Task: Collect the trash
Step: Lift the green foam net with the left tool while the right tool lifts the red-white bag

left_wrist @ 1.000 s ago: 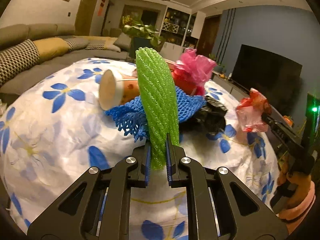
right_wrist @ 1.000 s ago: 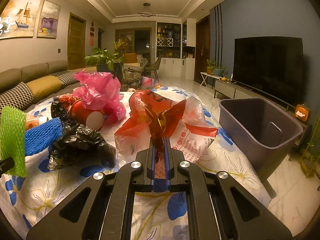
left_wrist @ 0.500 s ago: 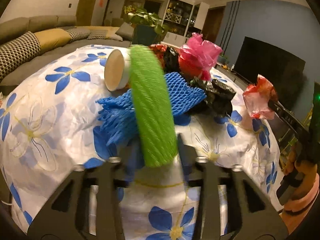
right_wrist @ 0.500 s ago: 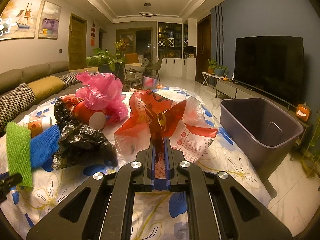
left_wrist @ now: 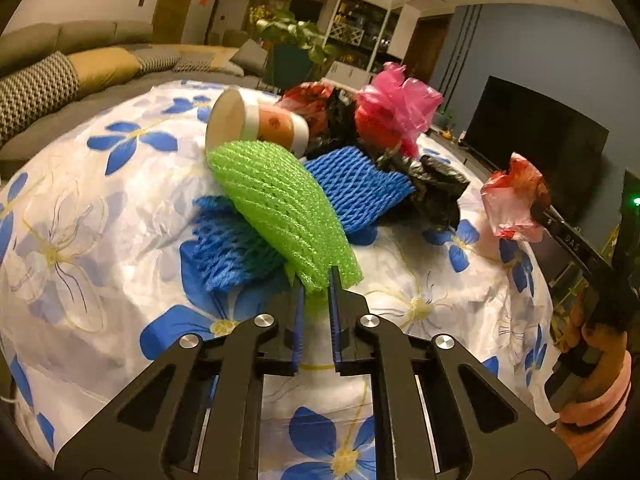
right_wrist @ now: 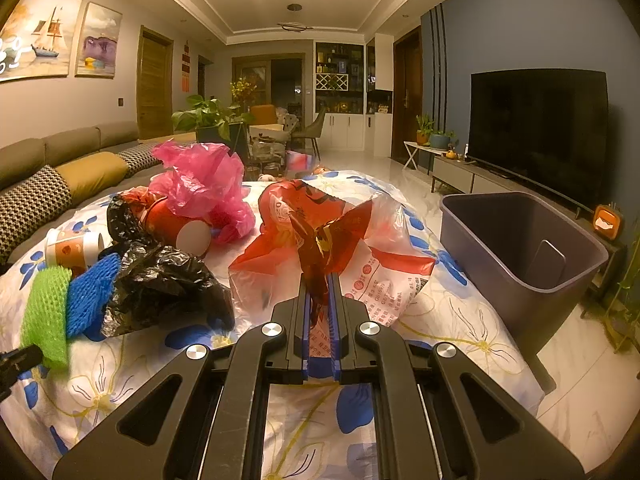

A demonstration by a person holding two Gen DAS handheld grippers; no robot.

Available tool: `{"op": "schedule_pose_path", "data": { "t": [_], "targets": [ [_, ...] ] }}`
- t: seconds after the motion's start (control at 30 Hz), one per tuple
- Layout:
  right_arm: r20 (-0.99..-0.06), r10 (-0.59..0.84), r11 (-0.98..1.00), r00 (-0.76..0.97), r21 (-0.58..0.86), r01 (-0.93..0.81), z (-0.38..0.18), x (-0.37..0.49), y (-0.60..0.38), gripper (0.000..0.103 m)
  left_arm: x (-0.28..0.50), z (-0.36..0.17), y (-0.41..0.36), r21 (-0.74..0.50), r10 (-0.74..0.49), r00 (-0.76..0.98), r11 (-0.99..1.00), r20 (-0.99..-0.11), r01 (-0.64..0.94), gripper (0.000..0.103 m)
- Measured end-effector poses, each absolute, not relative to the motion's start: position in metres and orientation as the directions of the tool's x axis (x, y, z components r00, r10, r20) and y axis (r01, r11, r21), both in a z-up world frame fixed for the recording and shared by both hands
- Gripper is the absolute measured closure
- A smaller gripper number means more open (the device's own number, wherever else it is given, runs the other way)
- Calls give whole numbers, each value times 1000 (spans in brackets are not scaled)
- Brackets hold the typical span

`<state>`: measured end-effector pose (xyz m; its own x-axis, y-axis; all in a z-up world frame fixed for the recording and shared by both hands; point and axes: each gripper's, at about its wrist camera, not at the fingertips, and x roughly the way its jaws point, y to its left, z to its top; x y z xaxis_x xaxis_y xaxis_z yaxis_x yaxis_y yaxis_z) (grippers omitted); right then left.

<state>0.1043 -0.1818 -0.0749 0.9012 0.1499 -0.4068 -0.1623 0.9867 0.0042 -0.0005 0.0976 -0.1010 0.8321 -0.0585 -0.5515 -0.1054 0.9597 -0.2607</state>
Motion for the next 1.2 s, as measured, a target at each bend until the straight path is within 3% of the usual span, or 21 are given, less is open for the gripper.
{"op": "schedule_pose_path", "data": {
  "t": [0.43, 0.83, 1.2],
  "targets": [
    [-370, 141, 988, 918, -4, -153, -64, 100, -192, 94, 7, -24, 63, -136, -51, 924, 991, -380, -2, 94],
    [-242, -52, 998, 969, -43, 43, -19, 112, -270, 94, 107, 31, -52, -33, -273, 916, 961, -293, 276, 94],
    [-176, -236, 972, 956, -61, 229, -4, 133, -346, 94, 194, 21, -173, -18, -431, 855, 895, -289, 445, 94]
  ]
}}
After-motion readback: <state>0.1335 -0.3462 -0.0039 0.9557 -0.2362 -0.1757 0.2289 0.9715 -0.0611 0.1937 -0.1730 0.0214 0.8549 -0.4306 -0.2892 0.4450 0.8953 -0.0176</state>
